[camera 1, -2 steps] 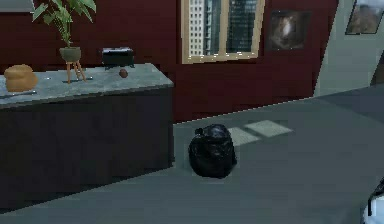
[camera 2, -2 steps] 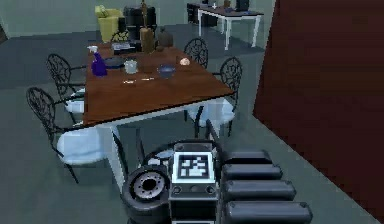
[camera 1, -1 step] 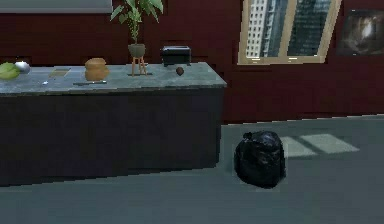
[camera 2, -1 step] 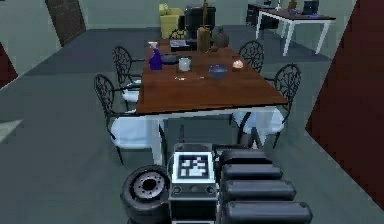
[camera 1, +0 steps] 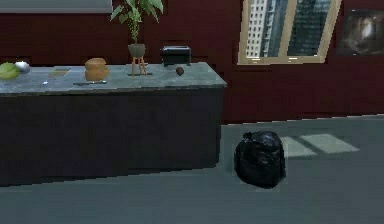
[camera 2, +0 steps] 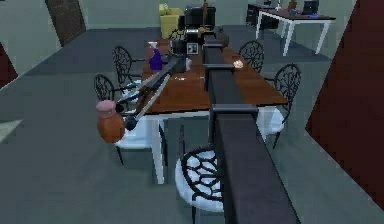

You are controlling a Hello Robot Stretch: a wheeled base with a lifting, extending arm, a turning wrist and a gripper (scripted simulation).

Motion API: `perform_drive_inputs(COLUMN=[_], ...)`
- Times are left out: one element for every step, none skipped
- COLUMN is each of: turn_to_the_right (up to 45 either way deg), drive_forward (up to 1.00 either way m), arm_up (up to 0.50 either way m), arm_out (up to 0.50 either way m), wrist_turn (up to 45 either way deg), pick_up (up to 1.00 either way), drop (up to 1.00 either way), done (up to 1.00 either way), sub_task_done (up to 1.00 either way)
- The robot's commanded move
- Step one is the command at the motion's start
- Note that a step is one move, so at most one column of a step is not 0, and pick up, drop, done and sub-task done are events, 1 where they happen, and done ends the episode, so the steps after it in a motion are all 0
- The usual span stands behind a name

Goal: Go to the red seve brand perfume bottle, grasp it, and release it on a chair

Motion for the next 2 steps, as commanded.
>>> perform_drive_inputs(turn_to_the_right=[0.0, 0.0], drive_forward=[0.0, 0.0], arm_up=[0.0, 0.0], arm_out=[0.0, 0.0], wrist_turn=[45.0, 45.0], pick_up=[0.0, 0.0], drop=[0.0, 0.0], done=[0.0, 0.0], sub_task_done=[0.0, 0.0])
